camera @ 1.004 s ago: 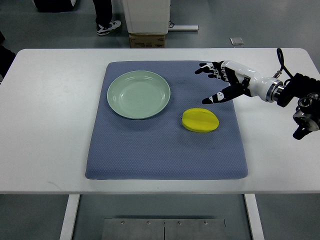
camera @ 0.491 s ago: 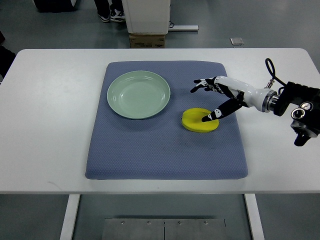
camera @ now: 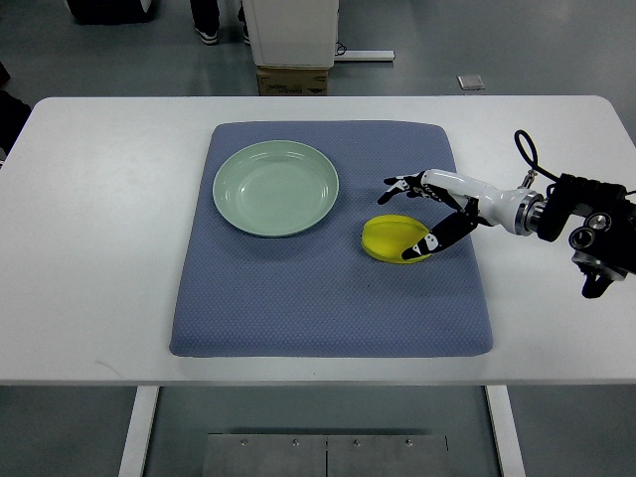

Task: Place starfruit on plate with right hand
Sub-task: 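Close the right hand fingers around the yellow starfruit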

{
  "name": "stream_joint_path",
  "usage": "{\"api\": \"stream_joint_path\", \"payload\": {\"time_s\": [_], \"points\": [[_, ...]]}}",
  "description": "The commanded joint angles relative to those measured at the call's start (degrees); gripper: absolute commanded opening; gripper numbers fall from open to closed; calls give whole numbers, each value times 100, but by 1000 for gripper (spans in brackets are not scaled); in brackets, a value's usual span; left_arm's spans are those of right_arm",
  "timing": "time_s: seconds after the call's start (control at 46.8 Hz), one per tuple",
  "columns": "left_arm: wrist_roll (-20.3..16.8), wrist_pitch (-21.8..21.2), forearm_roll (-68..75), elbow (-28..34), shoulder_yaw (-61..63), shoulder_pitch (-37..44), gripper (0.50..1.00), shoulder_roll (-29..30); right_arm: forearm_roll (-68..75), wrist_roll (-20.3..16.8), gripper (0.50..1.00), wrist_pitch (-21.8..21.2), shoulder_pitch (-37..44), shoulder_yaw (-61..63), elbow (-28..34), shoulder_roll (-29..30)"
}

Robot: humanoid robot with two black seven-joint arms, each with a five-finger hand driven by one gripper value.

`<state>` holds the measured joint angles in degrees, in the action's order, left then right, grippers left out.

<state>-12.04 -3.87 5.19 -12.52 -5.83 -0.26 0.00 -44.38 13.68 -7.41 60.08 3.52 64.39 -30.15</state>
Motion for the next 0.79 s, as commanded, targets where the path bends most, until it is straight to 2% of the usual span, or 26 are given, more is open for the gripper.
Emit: {"api": "stream_joint_path", "payload": {"time_s": [0.0,0.512,0.769], "points": [[0,0,0,-5,3,0,1000,0,0,-32,993,21,-13,-1,-14,0],[0,0,0,4,-6,0,1000,0,-9,-76,989,284,-40,-291,-208,150],[0,0,0,4,-6,0,1000,0,-9,-76,954,346,-75,-291,-349,246]]}}
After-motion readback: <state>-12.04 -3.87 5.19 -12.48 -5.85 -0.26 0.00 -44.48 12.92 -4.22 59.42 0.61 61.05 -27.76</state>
